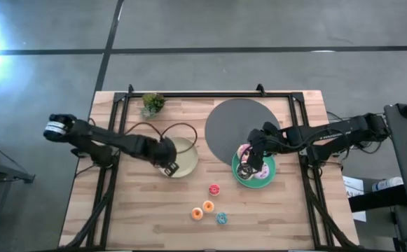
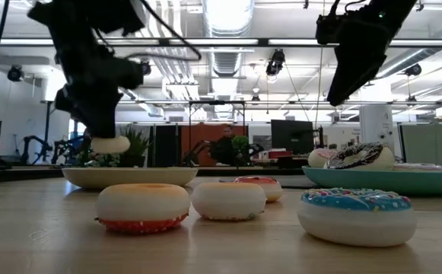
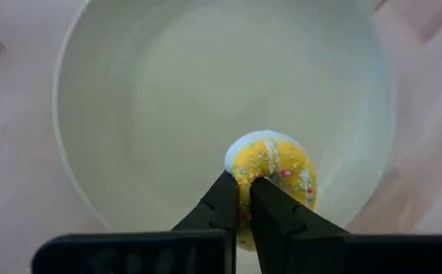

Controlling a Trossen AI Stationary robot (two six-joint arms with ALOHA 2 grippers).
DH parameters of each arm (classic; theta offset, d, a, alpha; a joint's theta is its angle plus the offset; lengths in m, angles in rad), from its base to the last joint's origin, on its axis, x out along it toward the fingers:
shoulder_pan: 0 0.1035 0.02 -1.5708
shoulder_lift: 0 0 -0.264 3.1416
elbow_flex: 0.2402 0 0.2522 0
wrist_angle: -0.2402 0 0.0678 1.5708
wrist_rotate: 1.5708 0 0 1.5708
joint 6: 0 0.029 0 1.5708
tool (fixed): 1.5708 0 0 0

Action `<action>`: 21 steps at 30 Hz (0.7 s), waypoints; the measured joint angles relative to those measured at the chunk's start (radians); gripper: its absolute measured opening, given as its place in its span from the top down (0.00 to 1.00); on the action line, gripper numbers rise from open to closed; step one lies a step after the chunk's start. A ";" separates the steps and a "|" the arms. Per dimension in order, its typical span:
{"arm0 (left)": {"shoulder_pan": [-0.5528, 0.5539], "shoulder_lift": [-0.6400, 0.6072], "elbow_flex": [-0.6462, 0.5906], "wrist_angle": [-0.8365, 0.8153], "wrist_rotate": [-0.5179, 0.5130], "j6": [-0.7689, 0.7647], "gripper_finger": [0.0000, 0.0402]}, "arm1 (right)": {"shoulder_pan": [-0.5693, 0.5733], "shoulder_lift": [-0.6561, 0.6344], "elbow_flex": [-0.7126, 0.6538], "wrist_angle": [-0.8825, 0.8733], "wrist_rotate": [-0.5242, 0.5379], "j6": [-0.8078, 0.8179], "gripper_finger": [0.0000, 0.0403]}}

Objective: Pick & Place donuts
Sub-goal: Put the small yellow donut on the light brown plate, then put the top small red donut on the light brown plate

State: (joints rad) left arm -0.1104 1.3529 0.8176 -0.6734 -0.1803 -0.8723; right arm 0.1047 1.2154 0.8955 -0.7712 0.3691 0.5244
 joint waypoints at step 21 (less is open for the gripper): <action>-0.083 -0.082 0.106 -0.080 0.003 0.097 0.66 | 0.027 -0.008 0.000 0.073 -0.030 -0.083 0.46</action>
State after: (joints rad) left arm -0.1937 1.2706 0.9234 -0.7537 -0.1774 -0.7750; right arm 0.1316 1.2072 0.8959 -0.6978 0.3394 0.4415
